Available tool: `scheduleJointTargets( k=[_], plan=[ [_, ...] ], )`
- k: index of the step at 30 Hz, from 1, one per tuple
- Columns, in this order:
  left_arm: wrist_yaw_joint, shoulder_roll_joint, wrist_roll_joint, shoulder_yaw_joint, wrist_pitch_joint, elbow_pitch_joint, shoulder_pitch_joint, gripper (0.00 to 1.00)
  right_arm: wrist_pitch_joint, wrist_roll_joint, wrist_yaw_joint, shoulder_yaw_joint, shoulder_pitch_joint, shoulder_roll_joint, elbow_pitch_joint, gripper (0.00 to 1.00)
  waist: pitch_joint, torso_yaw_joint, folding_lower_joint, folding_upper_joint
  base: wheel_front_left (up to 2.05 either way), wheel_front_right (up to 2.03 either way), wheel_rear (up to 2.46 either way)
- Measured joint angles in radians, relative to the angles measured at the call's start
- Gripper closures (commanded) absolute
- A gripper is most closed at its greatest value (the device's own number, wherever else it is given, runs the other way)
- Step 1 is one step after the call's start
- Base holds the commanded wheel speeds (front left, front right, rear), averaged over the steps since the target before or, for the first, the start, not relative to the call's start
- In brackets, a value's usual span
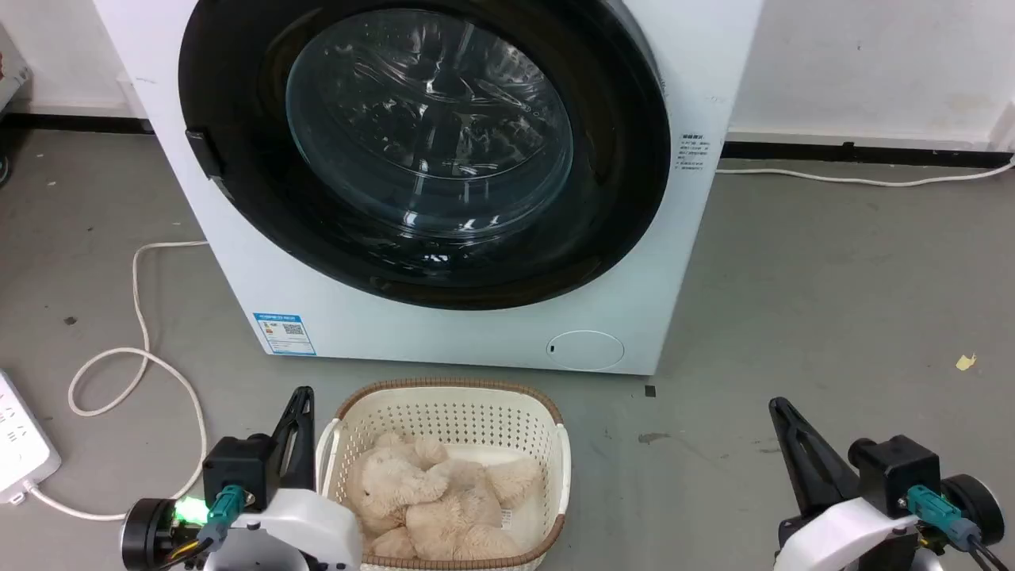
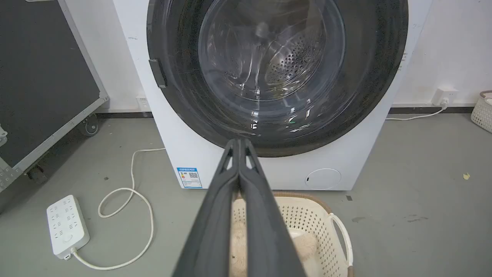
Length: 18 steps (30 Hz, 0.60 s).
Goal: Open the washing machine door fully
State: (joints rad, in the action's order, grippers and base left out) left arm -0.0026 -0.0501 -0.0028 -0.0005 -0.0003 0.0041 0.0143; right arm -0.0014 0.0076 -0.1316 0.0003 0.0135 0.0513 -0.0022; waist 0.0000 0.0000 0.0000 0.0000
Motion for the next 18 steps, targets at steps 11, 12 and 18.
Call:
scheduleJointTargets(
  k=[11,12,18],
  plan=[
    [0.000,0.000,0.000,0.000,0.000,0.000,0.000,1.00,0.000,0.000,0.000,0.000,0.000,0.000,0.000,1.00,0.000,0.000,0.0000,0.0000,0.00,0.00,0.00],
    [0.000,0.000,0.000,0.000,0.000,0.000,0.000,1.00,0.000,0.000,0.000,0.000,0.000,0.000,0.000,1.00,0.000,0.000,0.0000,0.0000,0.00,0.00,0.00],
    [0.000,0.000,0.000,0.000,0.000,0.000,0.000,1.00,0.000,0.000,0.000,0.000,0.000,0.000,0.000,1.00,0.000,0.000,0.0000,0.0000,0.00,0.00,0.00]
  ],
)
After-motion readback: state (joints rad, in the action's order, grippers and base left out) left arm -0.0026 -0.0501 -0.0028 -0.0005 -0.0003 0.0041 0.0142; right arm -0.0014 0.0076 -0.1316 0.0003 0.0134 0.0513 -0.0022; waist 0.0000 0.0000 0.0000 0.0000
